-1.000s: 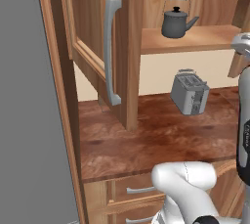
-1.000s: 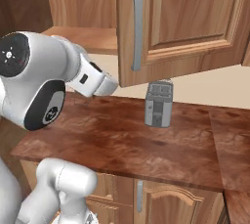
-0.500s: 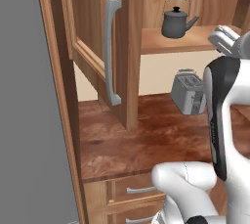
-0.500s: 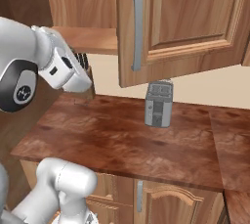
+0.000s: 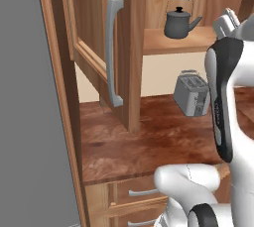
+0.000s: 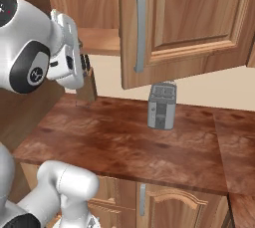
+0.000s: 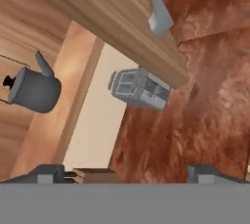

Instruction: Open the cabinet, pick the kettle from the cabinet, and place it in the sink.

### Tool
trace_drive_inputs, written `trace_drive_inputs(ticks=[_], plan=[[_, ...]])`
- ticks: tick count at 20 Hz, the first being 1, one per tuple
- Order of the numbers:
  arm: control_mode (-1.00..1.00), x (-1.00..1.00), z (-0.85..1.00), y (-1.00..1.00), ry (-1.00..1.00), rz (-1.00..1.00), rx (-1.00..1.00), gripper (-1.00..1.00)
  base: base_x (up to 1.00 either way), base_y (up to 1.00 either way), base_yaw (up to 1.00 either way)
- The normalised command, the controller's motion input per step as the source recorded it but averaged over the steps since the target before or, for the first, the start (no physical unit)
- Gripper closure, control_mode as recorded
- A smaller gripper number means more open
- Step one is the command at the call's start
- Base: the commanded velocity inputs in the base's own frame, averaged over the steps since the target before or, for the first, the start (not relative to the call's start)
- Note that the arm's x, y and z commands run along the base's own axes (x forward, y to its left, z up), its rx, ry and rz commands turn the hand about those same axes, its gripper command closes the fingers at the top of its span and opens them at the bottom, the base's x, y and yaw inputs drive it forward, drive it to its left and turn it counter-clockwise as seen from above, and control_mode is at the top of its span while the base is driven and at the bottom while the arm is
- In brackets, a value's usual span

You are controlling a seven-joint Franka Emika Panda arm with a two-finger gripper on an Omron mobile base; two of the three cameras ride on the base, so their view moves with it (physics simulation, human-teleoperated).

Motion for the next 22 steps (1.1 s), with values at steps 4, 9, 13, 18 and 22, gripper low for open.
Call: trace_drive_inputs(ticks=[4,9,13,18,22], plan=[[-1.00,0.39,-0.06,-0.01,-0.26,-0.23,0.16,-1.00,0.00,0.00,0.00],[-1.00,0.35,-0.10,-0.07,-0.27,-0.38,0.01,-1.00,0.00,0.00,0.00],[-1.00,0.31,-0.06,-0.08,-0.17,-0.45,0.00,-1.00,0.00,0.00,0.00],[-1.00,0.31,0.00,-0.16,-0.05,-0.39,0.02,-1.00,0.00,0.00,0.00],[-1.00,0.19,0.08,-0.26,0.00,-0.29,0.02,-1.00,0.00,0.00,0.00]])
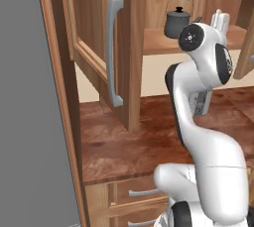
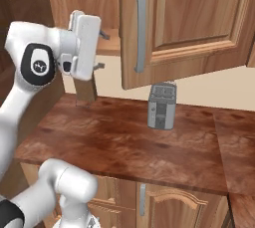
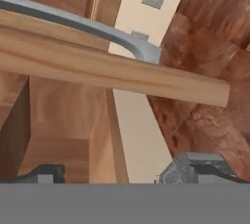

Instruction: Open the cabinet, pick the kettle from the cabinet, and place it in the sink.

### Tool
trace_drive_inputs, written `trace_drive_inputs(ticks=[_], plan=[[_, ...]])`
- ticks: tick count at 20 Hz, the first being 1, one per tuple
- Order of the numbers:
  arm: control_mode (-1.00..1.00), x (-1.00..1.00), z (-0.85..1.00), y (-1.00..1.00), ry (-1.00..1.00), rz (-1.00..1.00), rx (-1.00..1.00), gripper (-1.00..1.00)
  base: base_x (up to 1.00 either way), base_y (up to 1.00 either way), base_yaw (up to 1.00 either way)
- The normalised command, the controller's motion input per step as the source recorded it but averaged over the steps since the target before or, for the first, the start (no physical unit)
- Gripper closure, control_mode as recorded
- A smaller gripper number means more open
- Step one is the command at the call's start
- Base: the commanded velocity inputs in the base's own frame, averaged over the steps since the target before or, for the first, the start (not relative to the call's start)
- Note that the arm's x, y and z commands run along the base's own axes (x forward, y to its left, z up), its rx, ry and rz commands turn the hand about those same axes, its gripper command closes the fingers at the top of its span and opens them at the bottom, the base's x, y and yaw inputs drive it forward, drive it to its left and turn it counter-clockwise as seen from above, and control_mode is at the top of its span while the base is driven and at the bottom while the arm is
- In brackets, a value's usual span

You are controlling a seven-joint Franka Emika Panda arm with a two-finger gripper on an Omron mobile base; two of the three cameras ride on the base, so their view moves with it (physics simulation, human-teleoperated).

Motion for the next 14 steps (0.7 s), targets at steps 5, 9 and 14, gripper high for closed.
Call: trace_drive_inputs(ticks=[5,9,14], plan=[[-1.00,0.05,0.10,-0.36,0.00,-0.23,0.08,-1.00,0.00,0.00,0.00],[-1.00,-0.01,0.03,-0.38,-0.04,-0.14,0.08,-1.00,0.00,0.00,0.00],[-1.00,-0.15,-0.03,-0.36,-0.17,-0.09,0.08,-1.00,0.00,0.00,0.00]])
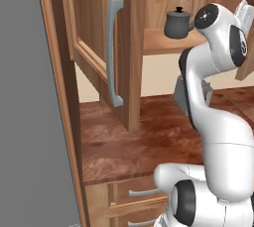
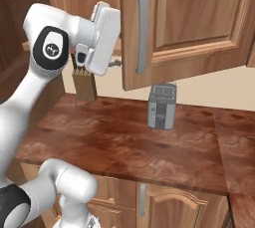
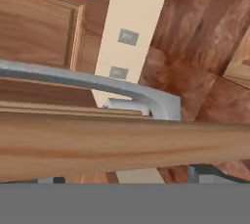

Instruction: Open the cabinet, pick the kettle from the cabinet, and place it in the sink.

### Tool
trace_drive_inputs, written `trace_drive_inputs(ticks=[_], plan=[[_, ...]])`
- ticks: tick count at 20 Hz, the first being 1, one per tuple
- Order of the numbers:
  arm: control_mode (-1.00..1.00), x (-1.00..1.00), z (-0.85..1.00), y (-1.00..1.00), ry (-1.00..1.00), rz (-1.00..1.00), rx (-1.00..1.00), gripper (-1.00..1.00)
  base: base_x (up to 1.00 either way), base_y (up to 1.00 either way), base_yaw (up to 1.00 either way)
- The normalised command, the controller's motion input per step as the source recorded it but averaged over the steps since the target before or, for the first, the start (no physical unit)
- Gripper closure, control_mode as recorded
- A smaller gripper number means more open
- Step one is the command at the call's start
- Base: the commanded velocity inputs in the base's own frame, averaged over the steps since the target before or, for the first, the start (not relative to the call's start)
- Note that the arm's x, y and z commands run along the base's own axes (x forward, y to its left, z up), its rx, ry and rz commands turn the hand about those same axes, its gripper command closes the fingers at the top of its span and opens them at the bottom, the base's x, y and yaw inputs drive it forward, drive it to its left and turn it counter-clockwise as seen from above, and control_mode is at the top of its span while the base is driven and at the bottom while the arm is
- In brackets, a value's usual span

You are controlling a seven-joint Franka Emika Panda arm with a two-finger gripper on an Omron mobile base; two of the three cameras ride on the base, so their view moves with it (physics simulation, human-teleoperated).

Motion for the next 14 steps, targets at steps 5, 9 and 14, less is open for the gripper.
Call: trace_drive_inputs(ticks=[5,9,14], plan=[[-1.00,-0.36,-0.08,-0.35,-0.35,-0.09,0.04,-1.00,0.00,0.00,0.00],[-1.00,-0.41,-0.08,-0.36,-0.33,-0.08,0.04,-1.00,0.00,0.00,0.00],[-1.00,-0.31,-0.03,-0.53,-0.18,-0.05,0.06,-1.00,0.00,0.00,0.00]])
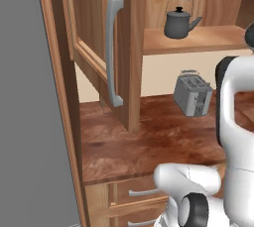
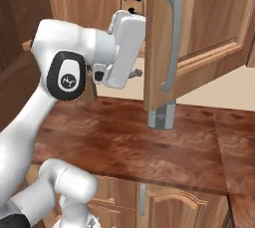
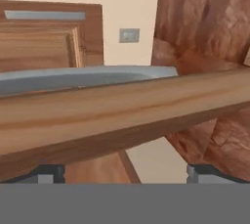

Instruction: Open the cabinet, pick the kettle from the cabinet, and place it in the sink.

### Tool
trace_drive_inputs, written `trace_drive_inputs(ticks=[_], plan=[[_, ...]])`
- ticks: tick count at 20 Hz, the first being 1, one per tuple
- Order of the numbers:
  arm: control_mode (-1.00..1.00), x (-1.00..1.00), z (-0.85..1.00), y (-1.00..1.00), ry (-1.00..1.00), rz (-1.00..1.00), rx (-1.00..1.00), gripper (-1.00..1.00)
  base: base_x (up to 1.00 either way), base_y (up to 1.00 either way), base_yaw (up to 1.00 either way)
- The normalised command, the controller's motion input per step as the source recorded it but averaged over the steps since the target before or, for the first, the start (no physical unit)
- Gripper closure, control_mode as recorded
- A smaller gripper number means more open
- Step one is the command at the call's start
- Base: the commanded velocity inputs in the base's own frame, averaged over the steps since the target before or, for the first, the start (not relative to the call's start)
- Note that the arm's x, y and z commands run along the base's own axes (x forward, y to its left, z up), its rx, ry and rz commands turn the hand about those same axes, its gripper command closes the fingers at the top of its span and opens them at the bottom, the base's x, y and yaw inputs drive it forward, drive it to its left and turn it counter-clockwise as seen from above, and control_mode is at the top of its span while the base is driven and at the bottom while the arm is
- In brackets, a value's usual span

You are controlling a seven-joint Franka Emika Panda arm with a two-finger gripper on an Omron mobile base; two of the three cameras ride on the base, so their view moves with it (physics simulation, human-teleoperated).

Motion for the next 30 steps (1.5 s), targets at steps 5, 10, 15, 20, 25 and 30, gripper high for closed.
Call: trace_drive_inputs(ticks=[5,10,15,20,25,30], plan=[[-1.00,-0.28,0.00,-0.66,-0.06,-0.01,0.06,-1.00,0.00,0.00,0.00],[-1.00,-0.28,0.00,-0.64,-0.01,0.00,0.02,-1.00,0.00,0.00,0.00],[-1.00,-0.20,0.00,-0.40,0.00,0.00,0.00,-1.00,0.00,0.00,0.00],[-1.00,-0.13,0.00,-0.02,0.00,0.00,-0.05,-1.00,0.00,0.00,0.00],[-1.00,-0.02,0.00,0.42,0.00,0.02,-0.12,-1.00,0.00,0.00,0.00],[-1.00,-0.03,0.02,0.60,0.04,0.18,-0.27,-1.00,0.00,0.00,0.00]])
